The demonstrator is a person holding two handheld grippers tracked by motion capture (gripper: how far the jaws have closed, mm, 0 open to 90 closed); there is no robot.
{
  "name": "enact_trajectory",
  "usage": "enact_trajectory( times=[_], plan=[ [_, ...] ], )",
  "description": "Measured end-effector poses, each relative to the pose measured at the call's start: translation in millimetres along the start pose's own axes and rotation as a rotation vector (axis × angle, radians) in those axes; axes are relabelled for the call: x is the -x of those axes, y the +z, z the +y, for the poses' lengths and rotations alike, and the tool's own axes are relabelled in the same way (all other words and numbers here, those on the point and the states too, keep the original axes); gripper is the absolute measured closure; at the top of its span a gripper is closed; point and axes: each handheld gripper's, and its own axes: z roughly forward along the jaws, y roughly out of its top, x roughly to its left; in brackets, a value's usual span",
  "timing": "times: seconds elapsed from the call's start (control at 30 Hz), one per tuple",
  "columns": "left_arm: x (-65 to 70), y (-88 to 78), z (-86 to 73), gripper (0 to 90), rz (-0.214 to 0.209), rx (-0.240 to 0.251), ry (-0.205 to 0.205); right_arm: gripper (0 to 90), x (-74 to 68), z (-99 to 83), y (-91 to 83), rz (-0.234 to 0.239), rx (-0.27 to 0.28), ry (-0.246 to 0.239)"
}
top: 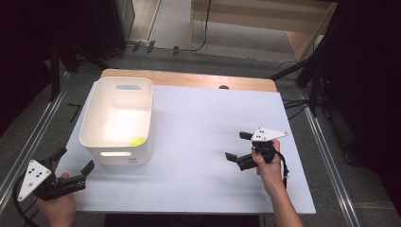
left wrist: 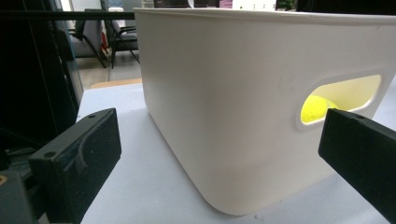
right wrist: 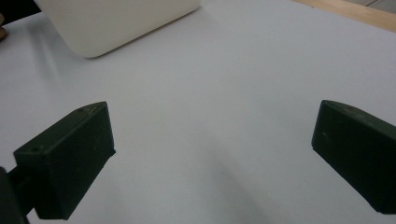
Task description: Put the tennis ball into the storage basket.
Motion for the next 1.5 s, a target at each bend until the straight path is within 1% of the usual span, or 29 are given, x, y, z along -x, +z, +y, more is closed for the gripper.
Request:
enact_trajectory(
  times=[0.23, 0.33, 0.53, 0.73, 0.93, 1.03, 1.23, 1.43, 1.5],
  plan=[
    [0.2, -0.2, 0.0, 0.0, 0.002, -0.002, 0.002, 0.0, 3.9, -17.4, -12.1, -0.019, 0.024, 0.029],
    [0.1, -0.3, 0.0, 0.0, 0.0, -0.005, 0.007, 0.0, 5.6, -25.0, -17.3, -0.026, 0.025, 0.043],
    [0.3, -0.3, 0.1, 0.0, 0.001, -0.008, 0.009, 0.0, 9.2, -39.0, -28.6, -0.049, 0.044, 0.07],
    [0.6, -0.1, 0.0, 0.0, 0.0, -0.008, 0.011, 0.0, 11.6, -51.3, -37.7, -0.065, 0.051, 0.089],
    [0.6, 0.0, 0.0, 0.0, 0.001, -0.011, 0.014, 0.0, 14.9, -62.5, -46.6, -0.081, 0.071, 0.113],
    [0.6, 0.2, 0.0, 0.0, -0.001, -0.01, 0.014, 0.0, 16.9, -66.3, -52.3, -0.09, 0.091, 0.125],
    [0.1, 0.1, -0.1, 0.0, -0.005, -0.004, 0.008, 0.0, 19.2, -73.4, -64.3, -0.116, 0.128, 0.143],
    [-0.7, -0.4, 0.0, 0.0, -0.007, 0.0, 0.001, 0.0, 20.3, -81.2, -82.4, -0.163, 0.154, 0.161],
    [-0.7, -0.3, 0.0, 0.0, -0.007, 0.0, -0.001, 0.0, 20.5, -84.6, -86.3, -0.174, 0.154, 0.158]
  ],
)
